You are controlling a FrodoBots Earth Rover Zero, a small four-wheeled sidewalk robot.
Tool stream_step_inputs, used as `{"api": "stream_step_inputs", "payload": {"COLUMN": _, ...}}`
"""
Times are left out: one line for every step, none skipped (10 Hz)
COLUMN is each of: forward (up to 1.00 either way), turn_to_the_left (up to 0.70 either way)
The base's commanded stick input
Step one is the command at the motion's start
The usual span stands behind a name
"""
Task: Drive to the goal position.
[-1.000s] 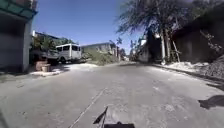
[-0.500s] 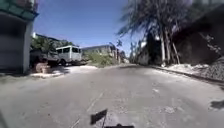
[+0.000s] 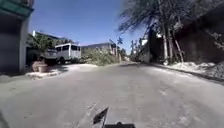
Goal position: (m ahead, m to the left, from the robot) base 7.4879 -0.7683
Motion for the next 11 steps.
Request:
{"api": "stream_step_inputs", "payload": {"forward": 0.70, "turn_to_the_left": -0.26}}
{"api": "stream_step_inputs", "payload": {"forward": 0.70, "turn_to_the_left": -0.29}}
{"api": "stream_step_inputs", "payload": {"forward": 0.70, "turn_to_the_left": -0.33}}
{"api": "stream_step_inputs", "payload": {"forward": 0.70, "turn_to_the_left": -0.35}}
{"api": "stream_step_inputs", "payload": {"forward": 0.70, "turn_to_the_left": -0.35}}
{"api": "stream_step_inputs", "payload": {"forward": 0.70, "turn_to_the_left": -0.35}}
{"api": "stream_step_inputs", "payload": {"forward": 0.70, "turn_to_the_left": -0.35}}
{"api": "stream_step_inputs", "payload": {"forward": 0.70, "turn_to_the_left": -0.35}}
{"api": "stream_step_inputs", "payload": {"forward": 0.70, "turn_to_the_left": -0.35}}
{"api": "stream_step_inputs", "payload": {"forward": 0.70, "turn_to_the_left": -0.35}}
{"api": "stream_step_inputs", "payload": {"forward": 0.70, "turn_to_the_left": -0.35}}
